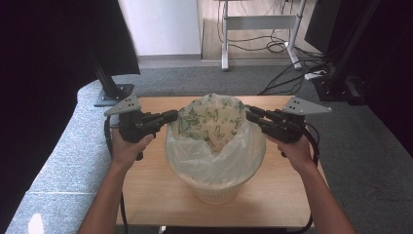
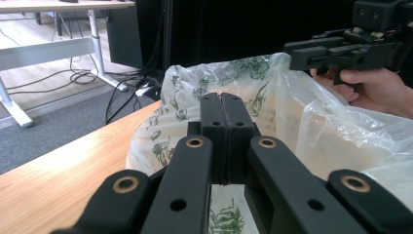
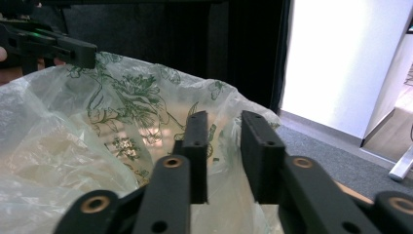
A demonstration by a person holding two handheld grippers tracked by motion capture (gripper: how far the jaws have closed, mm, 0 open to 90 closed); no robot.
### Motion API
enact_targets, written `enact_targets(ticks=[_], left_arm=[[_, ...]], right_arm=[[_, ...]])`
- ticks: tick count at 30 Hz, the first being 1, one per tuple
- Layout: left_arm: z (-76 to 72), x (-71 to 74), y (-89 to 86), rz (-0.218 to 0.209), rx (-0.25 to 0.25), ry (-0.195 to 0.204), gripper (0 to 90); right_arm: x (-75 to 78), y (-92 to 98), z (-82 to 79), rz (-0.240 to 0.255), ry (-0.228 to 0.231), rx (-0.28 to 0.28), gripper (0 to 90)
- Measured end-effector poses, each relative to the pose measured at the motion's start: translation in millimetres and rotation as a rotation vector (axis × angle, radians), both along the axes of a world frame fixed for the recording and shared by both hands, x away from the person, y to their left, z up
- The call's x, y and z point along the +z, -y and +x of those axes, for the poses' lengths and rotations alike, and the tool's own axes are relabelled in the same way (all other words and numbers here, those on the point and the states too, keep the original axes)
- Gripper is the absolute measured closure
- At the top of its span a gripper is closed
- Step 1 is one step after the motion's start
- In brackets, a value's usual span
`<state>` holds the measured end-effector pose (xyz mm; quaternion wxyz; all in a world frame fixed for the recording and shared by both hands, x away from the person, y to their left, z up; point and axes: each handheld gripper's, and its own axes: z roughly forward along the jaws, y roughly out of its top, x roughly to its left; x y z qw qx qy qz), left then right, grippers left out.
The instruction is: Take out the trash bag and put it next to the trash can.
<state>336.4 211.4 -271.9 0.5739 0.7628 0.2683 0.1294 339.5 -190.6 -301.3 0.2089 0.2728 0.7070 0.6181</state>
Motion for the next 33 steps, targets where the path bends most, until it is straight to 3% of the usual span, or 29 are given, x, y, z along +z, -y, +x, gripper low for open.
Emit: enact_targets(ticks=[4,9,13,19,27,33], left_arm=[[-0.3,4.4,3.7,0.025,0.010,0.000,89.6],[1.7,5.1,3.4,0.004,0.009,-0.010,89.6],[1.9,10.6,9.0,0.016,0.008,-0.011,89.6],[2.7,16.2,10.3,0.028,0.012,-0.012,89.6],[7.1,12.1,16.3,0.025,-0.010,-0.016,89.6],[6.1,1.2,12.7,0.018,-0.048,-0.008,89.5]], right_arm=[[0.7,2.1,-3.5,0.005,-0.004,-0.007,62.8],[8.0,-1.1,-17.2,0.025,0.019,0.049,56.9],[14.8,-7.8,-27.6,0.011,0.031,0.101,53.1],[13.7,-8.9,-30.0,0.000,0.015,0.108,49.3],[7.4,-3.6,-18.4,-0.014,-0.024,0.078,41.5],[3.5,9.4,14.2,-0.025,-0.087,0.069,37.0]])
